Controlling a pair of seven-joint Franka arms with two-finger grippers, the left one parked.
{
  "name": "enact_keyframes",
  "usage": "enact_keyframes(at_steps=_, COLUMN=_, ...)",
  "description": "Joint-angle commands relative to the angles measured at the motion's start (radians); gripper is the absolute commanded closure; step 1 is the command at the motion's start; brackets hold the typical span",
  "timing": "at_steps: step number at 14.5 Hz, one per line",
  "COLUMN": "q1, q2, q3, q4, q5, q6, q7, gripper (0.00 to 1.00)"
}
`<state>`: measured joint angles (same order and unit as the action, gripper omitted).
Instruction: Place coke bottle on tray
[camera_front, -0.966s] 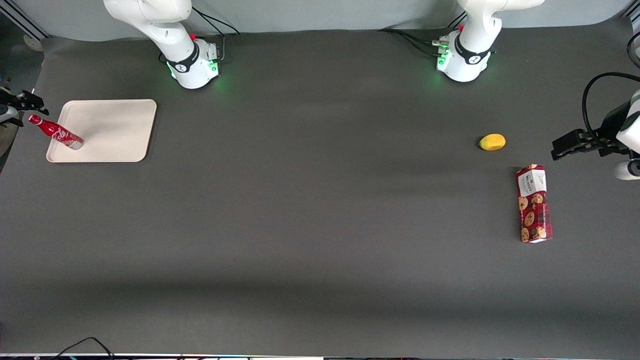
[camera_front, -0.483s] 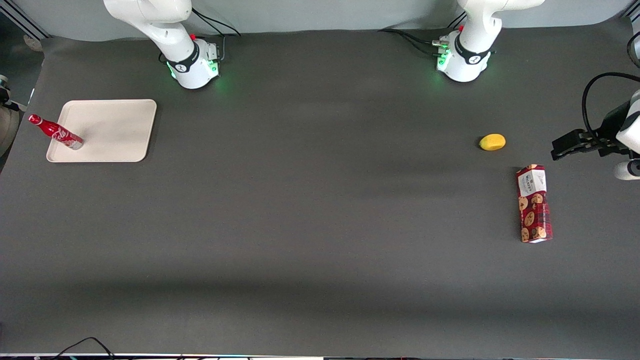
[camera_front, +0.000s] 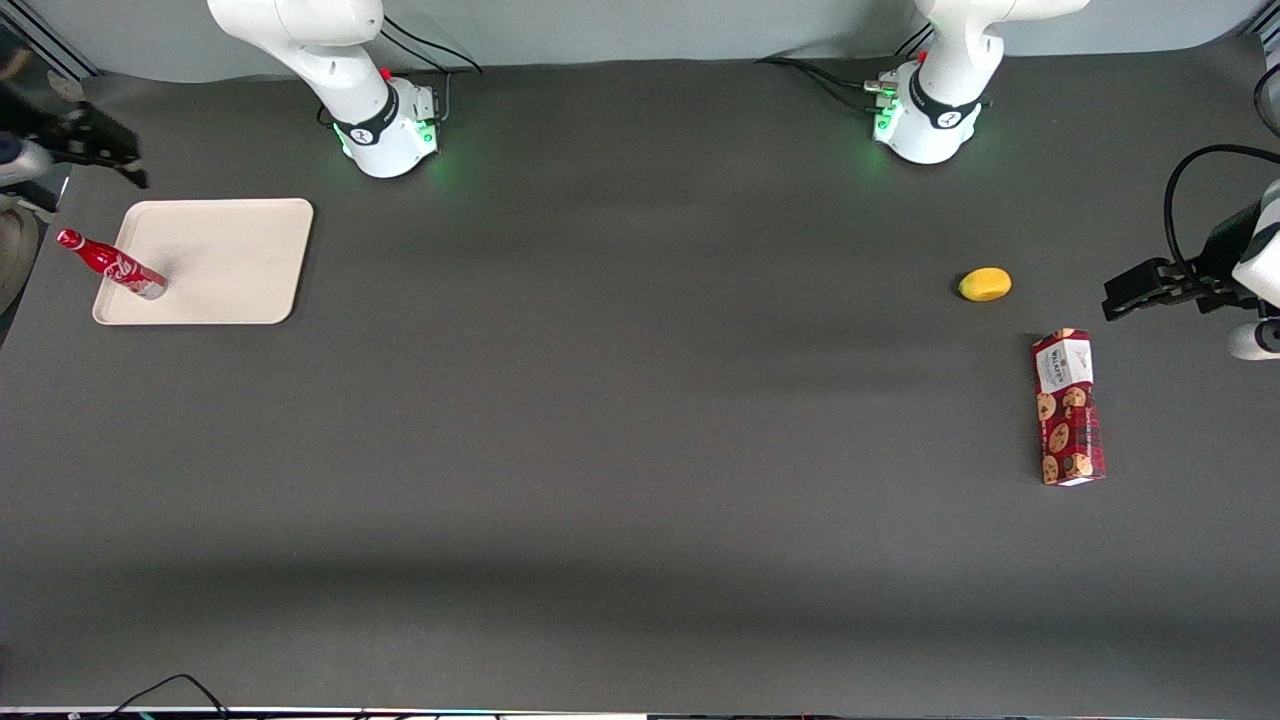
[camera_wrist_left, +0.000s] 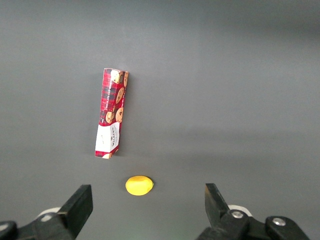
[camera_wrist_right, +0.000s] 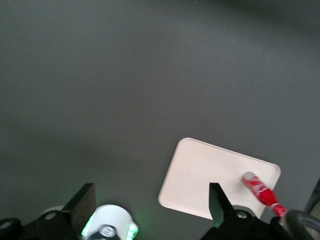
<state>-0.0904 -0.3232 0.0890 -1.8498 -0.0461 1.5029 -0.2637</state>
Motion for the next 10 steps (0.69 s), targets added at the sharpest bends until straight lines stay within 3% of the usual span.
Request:
enact_keyframes(at_steps=1, q1=-0.025, q2=0.074, q3=0.076, q4=0.099, q5=0.028, q6=-0.009, q7=0.148, gripper=0.00)
enact_keyframes(at_steps=4, q1=-0.022, q2=0.164, q3=0.084, q4=0.227, q5=0.031, q6=-0.010, q7=0.170, gripper=0.00)
enact_keyframes(at_steps=7, q1=-0.026, q2=0.164, q3=0.078, q4=0.233, q5=0.089, q6=-0.010, q7=0.257, gripper=0.00)
enact_keyframes(at_steps=10, q1=-0.025, q2=0.161, q3=0.077, q4=0.231, q5=0.092, q6=-0.012, q7=0.268, gripper=0.00)
